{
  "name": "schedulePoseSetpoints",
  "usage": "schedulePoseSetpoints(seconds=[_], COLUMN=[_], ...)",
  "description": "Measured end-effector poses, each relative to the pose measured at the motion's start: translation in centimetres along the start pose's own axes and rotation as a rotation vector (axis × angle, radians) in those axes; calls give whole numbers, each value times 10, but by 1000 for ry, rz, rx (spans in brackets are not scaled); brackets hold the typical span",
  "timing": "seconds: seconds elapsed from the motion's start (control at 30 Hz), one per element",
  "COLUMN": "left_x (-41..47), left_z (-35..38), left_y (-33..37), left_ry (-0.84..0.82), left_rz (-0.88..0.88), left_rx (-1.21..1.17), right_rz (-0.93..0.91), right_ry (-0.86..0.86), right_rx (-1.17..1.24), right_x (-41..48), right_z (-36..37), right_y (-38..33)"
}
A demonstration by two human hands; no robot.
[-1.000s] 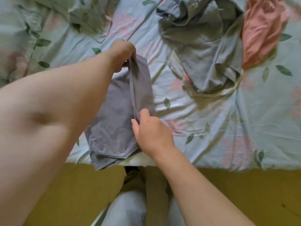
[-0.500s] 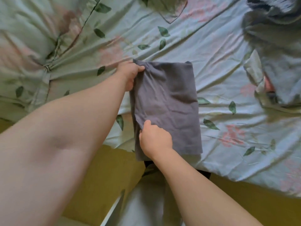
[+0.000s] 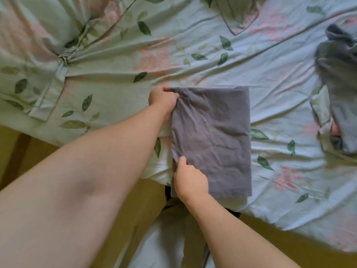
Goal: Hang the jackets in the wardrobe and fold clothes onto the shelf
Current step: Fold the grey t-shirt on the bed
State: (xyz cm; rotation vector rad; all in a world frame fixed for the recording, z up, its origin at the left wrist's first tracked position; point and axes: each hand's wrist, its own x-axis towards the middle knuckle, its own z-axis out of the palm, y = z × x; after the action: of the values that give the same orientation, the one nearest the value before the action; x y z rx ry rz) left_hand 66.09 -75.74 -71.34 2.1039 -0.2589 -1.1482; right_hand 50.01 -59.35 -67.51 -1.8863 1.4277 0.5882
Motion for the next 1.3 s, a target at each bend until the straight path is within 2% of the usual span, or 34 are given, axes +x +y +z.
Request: schedulePoseSetpoints(seconds=[0.17,0.23,0.33,0.4,0.47,0.6,0.77,0.93,1.03,1.13,1.3], left_x=[-12,-17,-20,-20,-17,-3,7,12,11,10,14], left_z=[-11,-11,-3,5,13,29,32,25,27,31,42], left_y=[-5,-9,-11,-9,-4,2,-1,-6,-3,-2,1], left_ry=[34,7,-29,-3,70,129,127,42,51,85,206], left_rz=[96,105,64,37,30,-27,39,43,45,108,162], left_rx=[334,362,376,421,485,507,517,298,302,421,529], right_rz=[-85,-68,85,187,238,171,7,13,-29,-60,-6], right_ry=[-158,-36,289,477,561,449,233,146,90,77,181], right_rx=[133,199,397,466,479,485,463,556,528,437,58], right_x=[-4,-2,23,51,82,136,171,174,175,178,192], right_z=[-17,-37,-72,-97,-124,-174,-201,-215,-216,-216,-223], right_y=[4,18,58,91,120,152,160,160,160,161,160])
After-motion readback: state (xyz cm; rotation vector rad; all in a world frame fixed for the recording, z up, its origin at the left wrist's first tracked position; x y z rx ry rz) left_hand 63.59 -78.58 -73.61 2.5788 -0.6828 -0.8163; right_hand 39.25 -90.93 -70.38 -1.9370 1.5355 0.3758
